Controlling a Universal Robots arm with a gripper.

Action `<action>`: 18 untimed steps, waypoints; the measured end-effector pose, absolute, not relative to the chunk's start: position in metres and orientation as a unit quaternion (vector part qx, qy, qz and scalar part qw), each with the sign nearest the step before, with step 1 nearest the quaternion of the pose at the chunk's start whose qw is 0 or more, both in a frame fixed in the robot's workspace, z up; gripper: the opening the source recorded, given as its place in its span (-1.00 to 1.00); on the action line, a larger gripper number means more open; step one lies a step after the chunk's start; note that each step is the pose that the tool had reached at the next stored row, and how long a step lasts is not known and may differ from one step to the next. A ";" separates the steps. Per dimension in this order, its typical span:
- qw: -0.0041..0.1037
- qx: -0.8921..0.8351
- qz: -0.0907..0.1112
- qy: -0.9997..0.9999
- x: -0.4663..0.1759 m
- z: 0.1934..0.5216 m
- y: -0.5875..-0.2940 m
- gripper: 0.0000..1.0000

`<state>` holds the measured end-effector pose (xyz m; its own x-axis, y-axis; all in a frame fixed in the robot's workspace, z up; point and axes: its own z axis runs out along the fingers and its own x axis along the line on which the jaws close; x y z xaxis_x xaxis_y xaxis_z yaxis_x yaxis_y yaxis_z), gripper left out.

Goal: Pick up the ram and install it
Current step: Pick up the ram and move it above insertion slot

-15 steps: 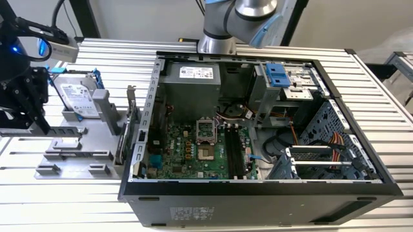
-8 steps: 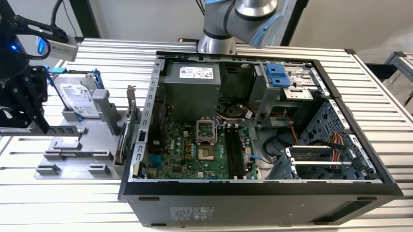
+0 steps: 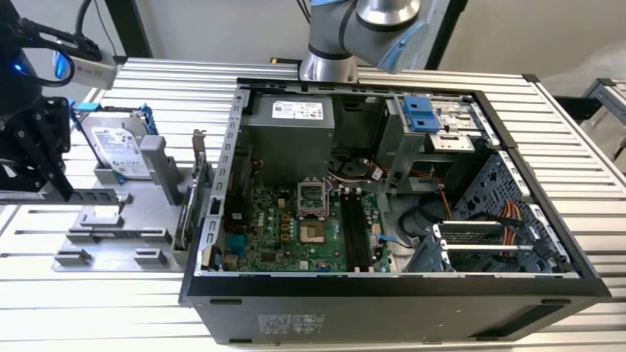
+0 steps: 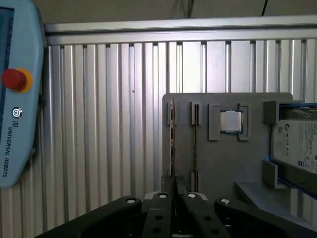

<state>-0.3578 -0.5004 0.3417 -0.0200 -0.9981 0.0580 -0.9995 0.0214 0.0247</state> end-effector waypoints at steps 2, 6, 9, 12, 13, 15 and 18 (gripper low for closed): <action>0.029 0.699 0.011 -0.714 -0.358 0.342 -0.500 -1.00; 0.029 0.699 0.011 -0.714 -0.358 0.344 -0.500 -1.00; 0.029 0.699 0.011 -0.714 -0.358 0.345 -0.500 -1.00; 0.029 0.699 0.011 -0.714 -0.358 0.346 -0.500 -1.00; 0.029 0.699 0.011 -0.714 -0.358 0.347 -0.500 -1.00; 0.029 0.699 0.011 -0.714 -0.358 0.348 -0.500 -1.00; 0.029 0.699 0.011 -0.714 -0.358 0.349 -0.500 -1.00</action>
